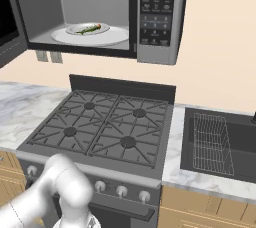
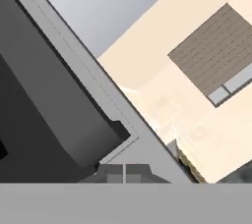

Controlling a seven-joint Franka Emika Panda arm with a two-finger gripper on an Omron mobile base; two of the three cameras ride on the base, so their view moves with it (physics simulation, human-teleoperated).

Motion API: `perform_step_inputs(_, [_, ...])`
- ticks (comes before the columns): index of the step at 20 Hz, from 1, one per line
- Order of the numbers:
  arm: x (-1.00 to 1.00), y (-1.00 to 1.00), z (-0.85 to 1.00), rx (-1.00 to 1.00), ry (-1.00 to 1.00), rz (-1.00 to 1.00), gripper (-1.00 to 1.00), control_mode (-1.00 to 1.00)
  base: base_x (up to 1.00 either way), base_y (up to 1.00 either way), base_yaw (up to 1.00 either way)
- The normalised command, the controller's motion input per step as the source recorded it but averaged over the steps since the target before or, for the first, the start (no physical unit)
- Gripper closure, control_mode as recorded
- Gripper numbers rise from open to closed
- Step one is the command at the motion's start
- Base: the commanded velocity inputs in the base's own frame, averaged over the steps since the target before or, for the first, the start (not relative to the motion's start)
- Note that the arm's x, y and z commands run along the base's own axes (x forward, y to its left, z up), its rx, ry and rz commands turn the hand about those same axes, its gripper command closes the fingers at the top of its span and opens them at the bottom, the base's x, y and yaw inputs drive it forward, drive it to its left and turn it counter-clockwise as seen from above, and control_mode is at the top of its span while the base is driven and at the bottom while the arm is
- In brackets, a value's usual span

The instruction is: Transport the fish from the fridge to the microwave and turn on the microwave.

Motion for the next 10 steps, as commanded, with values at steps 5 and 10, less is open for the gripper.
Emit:
perform_step_inputs(5, [-0.01, -0.59, 0.00, -0.09, -0.17, 0.00, 1.00, -1.00, 0.00, 0.00, 0.00])
perform_step_inputs(10, [0.00, -0.60, 0.00, -0.07, -0.15, 0.00, 1.00, -1.00, 0.00, 0.00, 0.00])
